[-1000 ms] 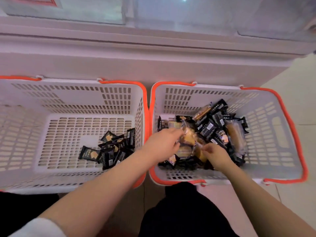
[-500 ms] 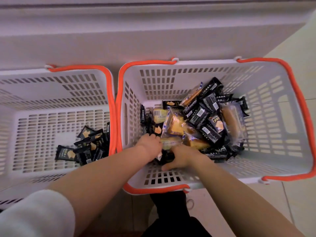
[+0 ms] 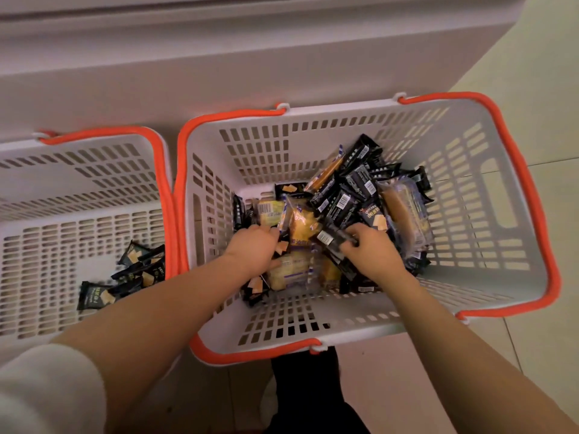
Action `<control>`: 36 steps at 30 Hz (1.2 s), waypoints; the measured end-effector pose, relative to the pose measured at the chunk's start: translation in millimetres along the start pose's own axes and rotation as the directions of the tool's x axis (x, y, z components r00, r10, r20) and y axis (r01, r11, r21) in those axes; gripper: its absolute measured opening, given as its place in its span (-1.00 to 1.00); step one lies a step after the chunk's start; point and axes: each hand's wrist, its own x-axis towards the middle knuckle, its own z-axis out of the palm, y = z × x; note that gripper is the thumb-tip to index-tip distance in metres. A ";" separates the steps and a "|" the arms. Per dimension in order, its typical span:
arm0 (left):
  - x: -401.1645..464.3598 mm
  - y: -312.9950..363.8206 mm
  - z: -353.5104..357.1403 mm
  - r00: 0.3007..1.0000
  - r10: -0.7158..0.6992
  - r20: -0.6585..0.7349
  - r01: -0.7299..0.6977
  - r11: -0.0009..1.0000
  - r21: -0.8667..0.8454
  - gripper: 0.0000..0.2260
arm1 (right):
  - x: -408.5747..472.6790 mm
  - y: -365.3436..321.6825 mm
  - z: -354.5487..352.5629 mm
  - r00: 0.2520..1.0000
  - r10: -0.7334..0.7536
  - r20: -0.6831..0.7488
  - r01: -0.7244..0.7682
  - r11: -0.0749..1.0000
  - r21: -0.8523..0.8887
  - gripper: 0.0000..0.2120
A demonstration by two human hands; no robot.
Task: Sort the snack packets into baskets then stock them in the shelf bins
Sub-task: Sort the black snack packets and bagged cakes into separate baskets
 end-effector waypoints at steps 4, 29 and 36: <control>13.3 -0.8 3.3 0.997 -0.078 0.003 0.078 0.997 0.029 -0.50 | 9.4 21.3 -5.8 0.981 0.128 -0.148 -0.107 0.984 0.139 -0.61; -28.6 -15.0 -24.3 0.995 -0.093 -0.020 0.079 0.921 -0.382 -0.63 | 1.5 -12.1 2.5 0.949 0.273 0.159 -0.211 0.923 -0.321 -0.23; -73.9 -18.8 -53.9 0.940 -0.135 -0.315 -0.070 0.824 -0.562 -0.68 | -21.7 -17.8 18.2 0.988 0.140 0.062 -0.111 0.933 -0.342 -0.37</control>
